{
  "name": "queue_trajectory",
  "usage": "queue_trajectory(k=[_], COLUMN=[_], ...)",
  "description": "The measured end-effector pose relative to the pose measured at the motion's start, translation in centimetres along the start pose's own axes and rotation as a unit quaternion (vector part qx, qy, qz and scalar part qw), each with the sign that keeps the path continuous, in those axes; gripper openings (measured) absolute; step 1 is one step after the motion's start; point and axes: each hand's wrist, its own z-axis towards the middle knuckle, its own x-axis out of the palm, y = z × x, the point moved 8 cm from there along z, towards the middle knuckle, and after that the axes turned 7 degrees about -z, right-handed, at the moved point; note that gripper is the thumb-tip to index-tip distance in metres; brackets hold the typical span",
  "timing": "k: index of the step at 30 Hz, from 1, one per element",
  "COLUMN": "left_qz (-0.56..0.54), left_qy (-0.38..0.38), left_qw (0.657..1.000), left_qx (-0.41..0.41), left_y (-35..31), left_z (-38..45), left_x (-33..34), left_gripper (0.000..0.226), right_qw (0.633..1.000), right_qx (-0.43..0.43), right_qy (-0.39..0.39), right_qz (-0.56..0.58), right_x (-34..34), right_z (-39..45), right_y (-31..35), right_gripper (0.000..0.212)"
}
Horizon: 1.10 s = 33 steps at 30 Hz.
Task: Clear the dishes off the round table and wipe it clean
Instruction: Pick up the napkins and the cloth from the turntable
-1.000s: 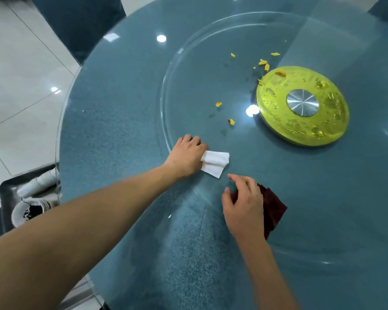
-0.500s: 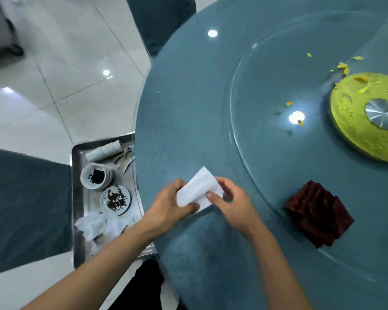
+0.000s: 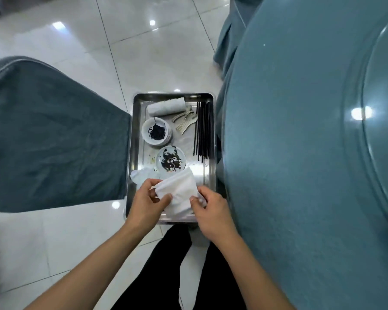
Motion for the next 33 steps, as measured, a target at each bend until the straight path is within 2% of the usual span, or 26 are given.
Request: queue_trajectory(k=[7, 11, 16, 19, 21, 26, 30, 33], left_qz=[0.087, 0.152, 0.201, 0.236, 0.254, 0.327, 0.405, 0.434], left_qy=[-0.024, -0.002, 0.035, 0.053, 0.076, 0.11, 0.118, 0.103], left_qw=[0.995, 0.988, 0.978, 0.969, 0.963, 0.931, 0.889, 0.872], left_qx=[-0.05, -0.016, 0.039, 0.051, 0.054, 0.118, 0.177, 0.202], left_y=[9.1, 11.0, 12.0, 12.6, 12.7, 11.2, 7.9, 4.1], left_z=[5.3, 9.8, 16.7, 19.6, 20.4, 18.9, 15.6, 13.0], left_x=[0.7, 3.5, 7.4, 8.7, 9.2, 8.6, 7.1, 6.1], left_gripper=[0.036, 0.026, 0.019, 0.02, 0.029, 0.052, 0.051, 0.046], right_qw=[0.987, 0.974, 0.958, 0.955, 0.953, 0.96, 0.971, 0.977], right_qx=[0.159, 0.21, 0.249, 0.25, 0.253, 0.242, 0.153, 0.079], right_qy=[-0.022, -0.084, -0.14, -0.159, -0.165, -0.142, -0.159, -0.147], right_qz=[-0.014, 0.012, 0.02, 0.033, 0.033, -0.007, -0.089, -0.131], right_x=[7.9, 9.3, 10.2, 10.3, 10.4, 11.0, 9.5, 8.2], right_z=[3.6, 7.0, 12.7, 15.2, 16.0, 14.7, 11.5, 9.6], right_y=[-8.2, -12.3, -16.9, -18.5, -19.1, -18.7, -14.0, -8.8], right_gripper=[0.013, 0.031, 0.02, 0.015, 0.015, 0.048, 0.054, 0.055])
